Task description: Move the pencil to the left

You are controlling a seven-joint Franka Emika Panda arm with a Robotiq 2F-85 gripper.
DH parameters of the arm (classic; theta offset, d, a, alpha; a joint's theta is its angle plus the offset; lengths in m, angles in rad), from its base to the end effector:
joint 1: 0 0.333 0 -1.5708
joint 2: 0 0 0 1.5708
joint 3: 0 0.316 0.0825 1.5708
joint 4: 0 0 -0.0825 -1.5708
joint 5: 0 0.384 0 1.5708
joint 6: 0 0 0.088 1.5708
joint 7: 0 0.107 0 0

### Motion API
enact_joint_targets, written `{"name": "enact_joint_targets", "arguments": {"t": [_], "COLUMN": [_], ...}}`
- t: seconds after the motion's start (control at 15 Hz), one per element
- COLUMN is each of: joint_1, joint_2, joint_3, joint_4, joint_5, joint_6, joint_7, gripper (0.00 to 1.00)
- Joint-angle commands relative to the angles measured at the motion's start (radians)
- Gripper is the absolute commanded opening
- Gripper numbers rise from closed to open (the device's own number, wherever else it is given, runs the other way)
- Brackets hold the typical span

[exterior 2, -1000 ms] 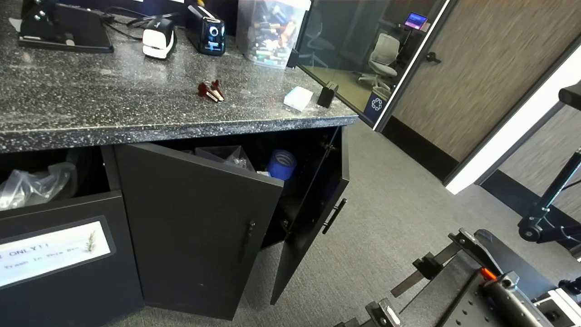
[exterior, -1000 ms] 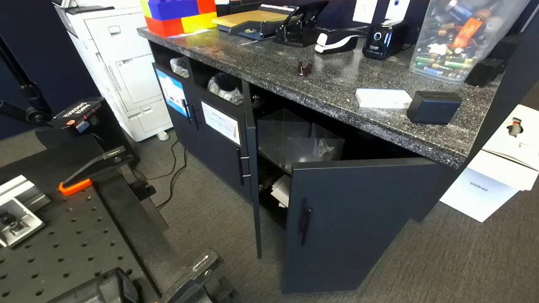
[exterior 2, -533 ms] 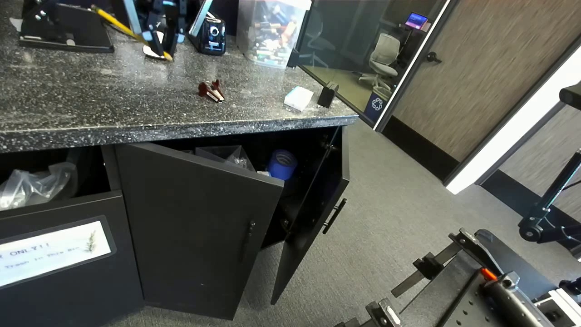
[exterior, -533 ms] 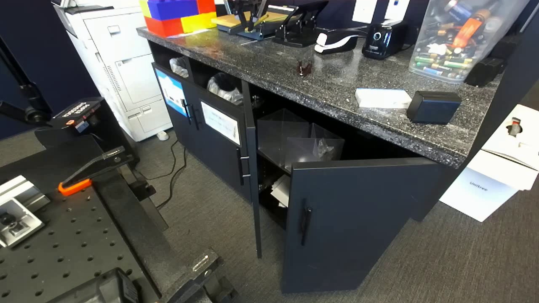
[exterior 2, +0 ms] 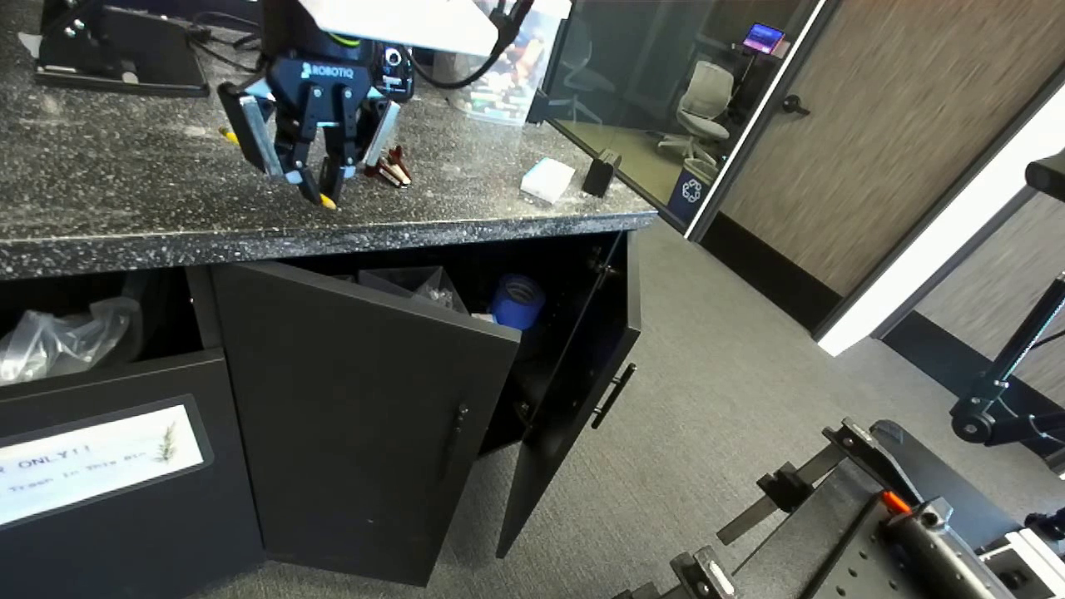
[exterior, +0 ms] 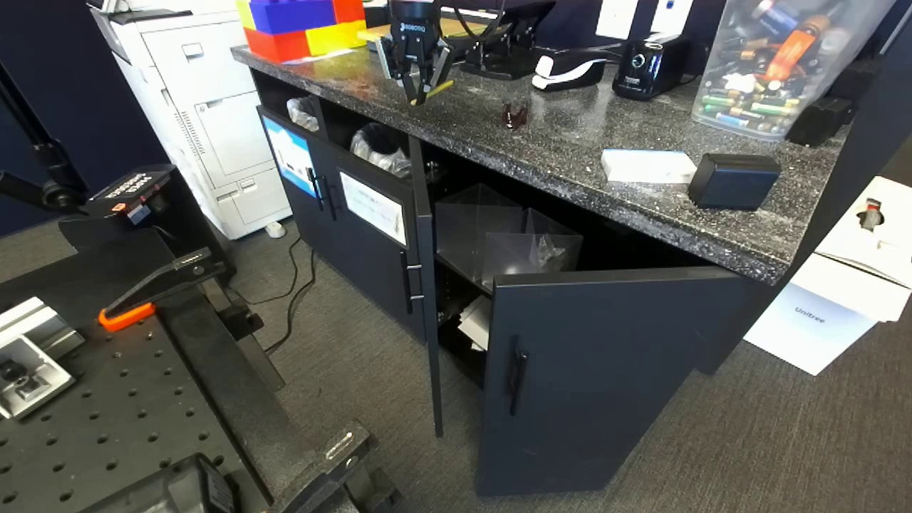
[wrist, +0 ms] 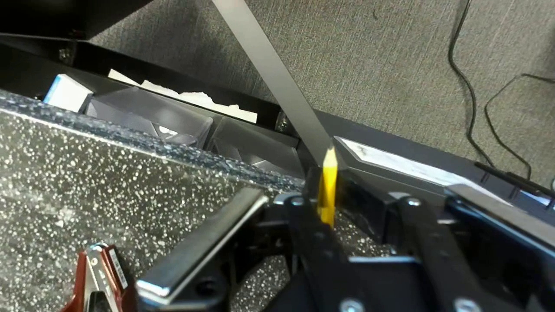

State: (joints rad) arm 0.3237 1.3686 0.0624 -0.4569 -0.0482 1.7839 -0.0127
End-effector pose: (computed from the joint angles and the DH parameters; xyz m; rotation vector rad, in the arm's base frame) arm 0.7556 0.2691 0.1886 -3.0824 -0.5631 0.0668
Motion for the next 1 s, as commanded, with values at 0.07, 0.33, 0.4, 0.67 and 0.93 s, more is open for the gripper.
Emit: {"name": "enact_joint_targets", "arguments": {"t": [0.07,0.33,0.4,0.67,0.93], "joint_1": [-0.005,-0.011,-0.013,-0.02,-0.026], "joint_2": [0.028,0.042,0.045,0.06,0.069], "joint_3": [-0.023,-0.05,-0.054,-0.064,-0.074], "joint_4": [0.031,0.03,0.031,0.033,0.033], "joint_5": [0.007,0.003,0.003,0.003,0.0], "joint_6": [-0.024,-0.036,-0.037,-0.036,-0.036], "joint_7": [0.112,0.224,0.242,0.283,0.309], "gripper": [0.04,0.04,0.04,0.04,0.04]}}
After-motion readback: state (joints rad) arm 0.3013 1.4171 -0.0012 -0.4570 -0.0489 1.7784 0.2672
